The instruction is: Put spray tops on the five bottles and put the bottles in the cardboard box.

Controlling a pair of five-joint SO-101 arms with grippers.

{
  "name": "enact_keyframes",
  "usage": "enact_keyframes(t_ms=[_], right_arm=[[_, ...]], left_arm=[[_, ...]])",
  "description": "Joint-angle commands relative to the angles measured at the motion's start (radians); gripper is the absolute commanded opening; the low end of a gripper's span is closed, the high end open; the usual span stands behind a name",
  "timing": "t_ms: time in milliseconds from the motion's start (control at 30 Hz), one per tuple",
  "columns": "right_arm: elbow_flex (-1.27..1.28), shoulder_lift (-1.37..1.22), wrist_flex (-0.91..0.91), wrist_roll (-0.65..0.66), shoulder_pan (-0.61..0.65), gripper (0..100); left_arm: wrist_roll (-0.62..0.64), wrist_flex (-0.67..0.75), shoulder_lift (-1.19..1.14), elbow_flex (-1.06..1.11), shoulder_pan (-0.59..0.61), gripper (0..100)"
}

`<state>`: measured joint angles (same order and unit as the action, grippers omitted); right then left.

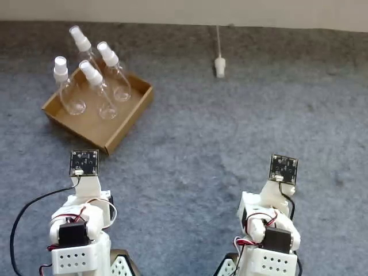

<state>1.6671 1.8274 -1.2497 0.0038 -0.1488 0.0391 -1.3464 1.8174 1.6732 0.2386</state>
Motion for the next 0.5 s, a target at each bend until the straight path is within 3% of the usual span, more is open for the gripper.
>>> enact_keyframes(t_ms=[0, 467], right_arm=[[0.163, 0.008, -0.002, 0.009, -0.010, 10.2], [0.163, 0.008, 0.001, 0.006, -0.010, 10.2]], left_arm=[[-0.009, -0.006, 0.004, 0.021, 0.005, 1], [-0.009, -0.006, 0.004, 0.021, 0.007, 1]])
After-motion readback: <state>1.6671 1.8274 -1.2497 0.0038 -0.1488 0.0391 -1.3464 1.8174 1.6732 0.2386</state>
